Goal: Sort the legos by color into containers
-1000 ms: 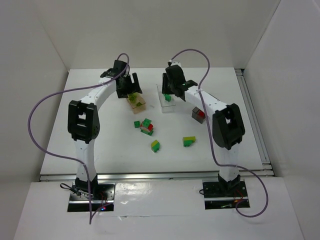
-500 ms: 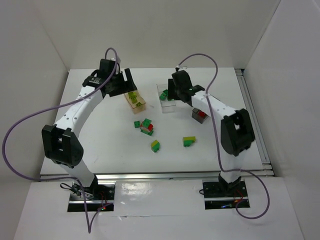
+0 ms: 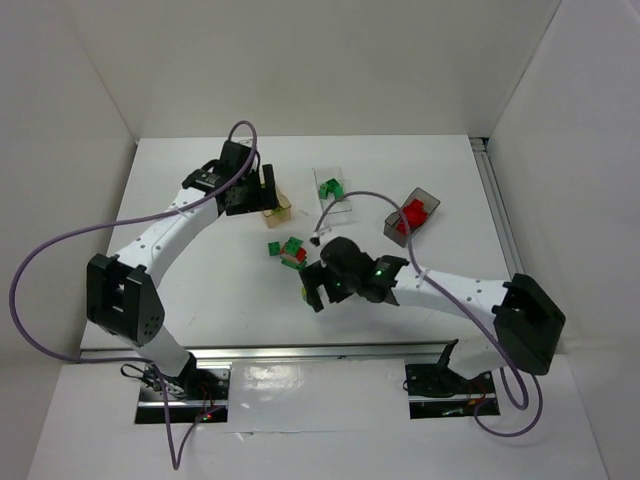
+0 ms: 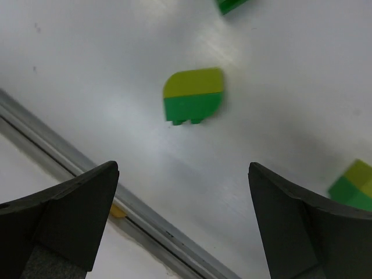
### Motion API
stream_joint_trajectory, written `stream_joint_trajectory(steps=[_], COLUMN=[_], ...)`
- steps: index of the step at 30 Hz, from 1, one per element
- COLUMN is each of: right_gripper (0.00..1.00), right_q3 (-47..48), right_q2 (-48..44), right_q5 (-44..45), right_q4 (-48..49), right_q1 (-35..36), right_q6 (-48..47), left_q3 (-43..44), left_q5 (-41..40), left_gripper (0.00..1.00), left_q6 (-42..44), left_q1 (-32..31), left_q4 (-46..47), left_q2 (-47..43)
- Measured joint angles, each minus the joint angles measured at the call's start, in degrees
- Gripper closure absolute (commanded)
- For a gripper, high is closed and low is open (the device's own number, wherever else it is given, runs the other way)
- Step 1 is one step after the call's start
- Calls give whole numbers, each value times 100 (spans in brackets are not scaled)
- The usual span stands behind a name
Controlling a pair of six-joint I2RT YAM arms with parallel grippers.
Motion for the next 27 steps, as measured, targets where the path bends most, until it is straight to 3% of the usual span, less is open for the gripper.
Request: stream_joint_trajectory(steps=[5,15,22,27], right_gripper=[0,7,12,12], right_q3=[280,883,385,289], right_q2=[782,1895,1432,752], right_q5=[17,872,1193,1167], right_q4=[26,-15,-249,-389], right_q1=[664,601,-319,-409], right_q6=[-197,-328,-138,37], left_q3=[2,2,2,-11], left_q5=[-219,-286,-289,-286], left_gripper=[13,13,15,18], left_q6=[-4,-7,-9,-31], left_q1=[26,107,111,140], left_q4=[-42,-129,-151,-190], left_q2=[-120,-223,-223,-133])
